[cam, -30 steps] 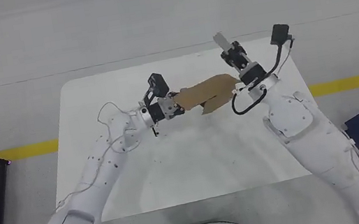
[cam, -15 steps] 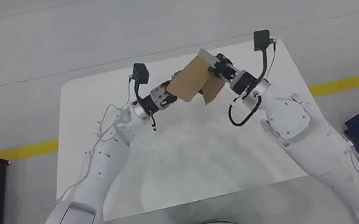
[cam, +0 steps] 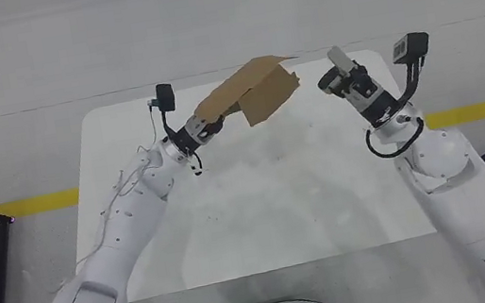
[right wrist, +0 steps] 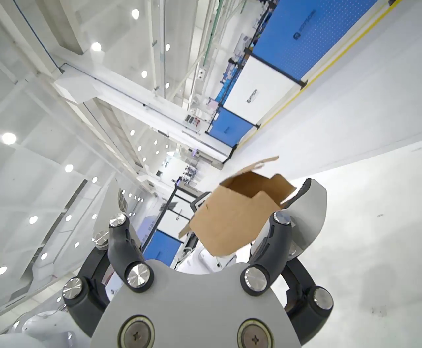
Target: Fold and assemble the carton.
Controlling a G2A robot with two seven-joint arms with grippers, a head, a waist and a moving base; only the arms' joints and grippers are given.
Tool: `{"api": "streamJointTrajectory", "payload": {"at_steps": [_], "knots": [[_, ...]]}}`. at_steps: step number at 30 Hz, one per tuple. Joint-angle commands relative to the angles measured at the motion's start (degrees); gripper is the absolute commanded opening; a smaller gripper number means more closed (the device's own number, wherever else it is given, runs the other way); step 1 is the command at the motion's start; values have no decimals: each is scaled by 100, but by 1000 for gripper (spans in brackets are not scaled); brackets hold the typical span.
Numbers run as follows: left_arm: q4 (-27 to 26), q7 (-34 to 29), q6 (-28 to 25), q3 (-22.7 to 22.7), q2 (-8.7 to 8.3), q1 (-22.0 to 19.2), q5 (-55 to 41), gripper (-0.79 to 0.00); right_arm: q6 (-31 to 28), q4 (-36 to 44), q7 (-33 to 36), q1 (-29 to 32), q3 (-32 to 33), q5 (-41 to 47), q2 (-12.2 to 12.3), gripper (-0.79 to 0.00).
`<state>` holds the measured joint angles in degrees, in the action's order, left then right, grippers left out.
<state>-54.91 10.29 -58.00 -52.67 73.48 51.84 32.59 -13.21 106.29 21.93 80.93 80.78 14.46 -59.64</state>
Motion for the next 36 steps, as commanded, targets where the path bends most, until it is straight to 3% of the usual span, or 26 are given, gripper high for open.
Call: {"api": "streamJointTrajectory", "payload": {"at_steps": [1,5,11,14,20,23,26,29,33,36], "knots": [[-91,-162,0,85,-79,-5,-55,-785,-431,-203,692,-21,108,325,22,0],[-286,-370,0,222,-245,-15,-113,-785,-767,-704,1067,-49,451,643,53,0],[-532,-437,0,465,-419,-26,-221,-785,-578,-983,1468,-132,431,213,77,-52],[-633,-411,0,575,-491,-46,-311,-785,-719,-1139,1797,-196,446,420,83,0],[-812,-522,0,897,-617,-76,-498,-785,-878,-1325,2318,-310,377,447,95,-15],[-835,-510,0,1002,-683,-98,-589,-785,-885,-1346,2387,-338,343,421,94,-86],[-823,-451,0,1084,-746,-121,-666,-785,-868,-1339,2413,-357,309,383,92,-228],[-828,-361,0,1164,-801,-141,-757,-785,-910,-1303,2505,-366,257,468,86,-262],[-828,-292,0,1331,-847,-182,-908,-785,-992,-1253,2775,-391,179,665,83,-400],[-817,-244,0,1459,-869,-235,-1003,-785,-1035,-1283,2985,-429,145,805,84,-431]]}}
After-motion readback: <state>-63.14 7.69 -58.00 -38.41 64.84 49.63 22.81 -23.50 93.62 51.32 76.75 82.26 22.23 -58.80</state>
